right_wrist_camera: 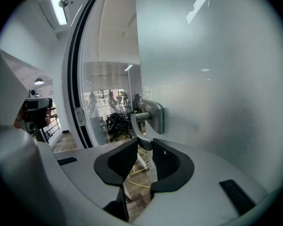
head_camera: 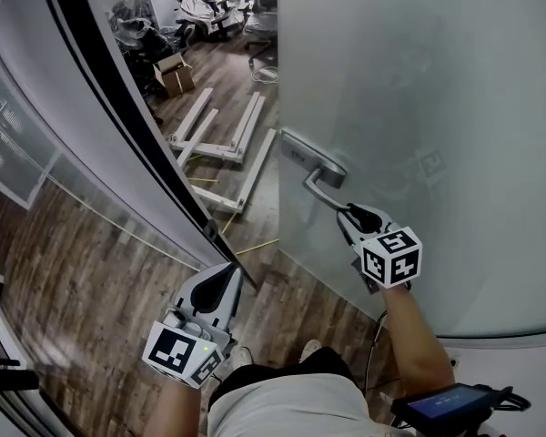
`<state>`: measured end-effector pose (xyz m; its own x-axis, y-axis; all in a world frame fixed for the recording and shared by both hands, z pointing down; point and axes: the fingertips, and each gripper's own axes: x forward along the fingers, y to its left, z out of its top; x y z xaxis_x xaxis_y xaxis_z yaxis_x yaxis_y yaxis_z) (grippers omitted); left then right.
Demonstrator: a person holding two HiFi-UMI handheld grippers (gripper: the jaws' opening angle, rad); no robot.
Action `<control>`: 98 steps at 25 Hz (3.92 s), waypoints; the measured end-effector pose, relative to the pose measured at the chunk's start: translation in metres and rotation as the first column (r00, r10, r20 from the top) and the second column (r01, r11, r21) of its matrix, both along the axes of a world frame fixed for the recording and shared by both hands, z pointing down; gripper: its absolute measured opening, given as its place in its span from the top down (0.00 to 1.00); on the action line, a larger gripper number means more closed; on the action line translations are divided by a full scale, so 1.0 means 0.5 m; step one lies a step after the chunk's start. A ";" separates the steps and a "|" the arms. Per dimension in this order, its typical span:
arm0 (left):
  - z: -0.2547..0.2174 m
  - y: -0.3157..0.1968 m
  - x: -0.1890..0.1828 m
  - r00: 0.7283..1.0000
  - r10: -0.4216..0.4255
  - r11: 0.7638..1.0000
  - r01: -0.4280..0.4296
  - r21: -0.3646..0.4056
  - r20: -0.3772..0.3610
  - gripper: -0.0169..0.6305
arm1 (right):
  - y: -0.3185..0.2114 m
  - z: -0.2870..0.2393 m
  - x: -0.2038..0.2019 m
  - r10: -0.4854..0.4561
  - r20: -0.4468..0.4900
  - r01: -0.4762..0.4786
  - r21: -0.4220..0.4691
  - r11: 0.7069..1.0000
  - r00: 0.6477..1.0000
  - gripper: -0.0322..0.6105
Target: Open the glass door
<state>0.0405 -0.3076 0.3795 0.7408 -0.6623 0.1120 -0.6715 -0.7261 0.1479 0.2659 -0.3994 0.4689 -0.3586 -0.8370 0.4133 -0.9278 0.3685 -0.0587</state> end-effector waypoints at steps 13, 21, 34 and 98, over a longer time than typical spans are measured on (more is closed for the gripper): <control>0.004 -0.033 0.007 0.998 -0.060 0.998 0.060 -0.004 0.007 0.97 | -0.080 -0.001 0.085 0.054 -0.024 -0.054 0.010 0.998 0.998 0.79; 0.015 -0.031 0.024 0.996 -0.084 0.996 0.084 -0.003 0.010 0.97 | -0.127 0.005 0.145 0.088 -0.041 -0.089 -0.012 0.996 0.995 0.79; 0.037 -0.020 0.037 0.992 -0.128 0.992 0.128 -0.007 0.005 0.97 | -0.175 0.010 0.216 0.145 -0.095 -0.147 -0.014 0.989 0.985 0.79; -0.101 0.428 -0.109 0.977 0.211 0.973 -0.211 0.090 0.011 0.97 | 0.714 -0.351 -0.194 0.197 0.060 -0.205 0.387 0.899 0.979 0.95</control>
